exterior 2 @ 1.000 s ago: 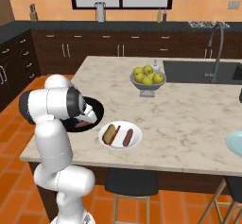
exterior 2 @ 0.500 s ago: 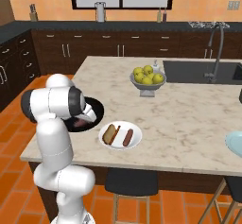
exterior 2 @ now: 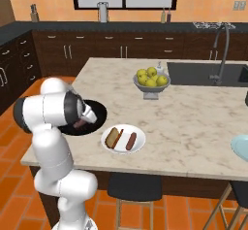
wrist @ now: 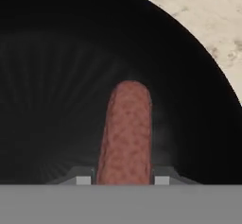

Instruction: Place one bun and one sausage from the bowl on each plate.

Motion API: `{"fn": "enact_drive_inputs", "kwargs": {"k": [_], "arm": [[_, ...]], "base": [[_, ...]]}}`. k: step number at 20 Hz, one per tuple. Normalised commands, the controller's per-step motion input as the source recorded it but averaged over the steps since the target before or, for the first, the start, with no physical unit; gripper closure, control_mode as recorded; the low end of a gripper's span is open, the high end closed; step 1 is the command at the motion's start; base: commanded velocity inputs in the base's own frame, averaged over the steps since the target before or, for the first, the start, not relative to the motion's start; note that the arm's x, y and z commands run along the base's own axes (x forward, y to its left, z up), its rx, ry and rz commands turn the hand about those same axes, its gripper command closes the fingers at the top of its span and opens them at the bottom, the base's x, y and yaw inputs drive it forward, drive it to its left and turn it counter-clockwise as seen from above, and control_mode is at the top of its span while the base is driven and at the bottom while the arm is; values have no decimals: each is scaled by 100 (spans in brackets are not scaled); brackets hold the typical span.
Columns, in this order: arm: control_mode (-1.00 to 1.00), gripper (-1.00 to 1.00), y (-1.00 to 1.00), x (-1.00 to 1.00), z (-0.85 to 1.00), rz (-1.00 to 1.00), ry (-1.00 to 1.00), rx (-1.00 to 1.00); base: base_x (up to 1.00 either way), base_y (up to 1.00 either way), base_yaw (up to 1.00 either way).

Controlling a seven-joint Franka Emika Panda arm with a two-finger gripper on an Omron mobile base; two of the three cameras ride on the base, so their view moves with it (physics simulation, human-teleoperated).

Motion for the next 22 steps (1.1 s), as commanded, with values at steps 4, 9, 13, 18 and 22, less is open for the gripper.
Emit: {"fn": "enact_drive_inputs", "kwargs": {"k": [4,9,13,18,22], "arm": [[-100,100,-18,-72,100,2,-5,11],[-100,100,-52,-100,97,15,4,4],[-100,100,-30,-100,73,26,9,0],[-100,100,15,-68,100,28,28,0],[-100,100,5,-91,87,20,21,-1]], "base": [[0,0,0],[0,0,0],[0,0,0],[0,0,0],[0,0,0]]}}
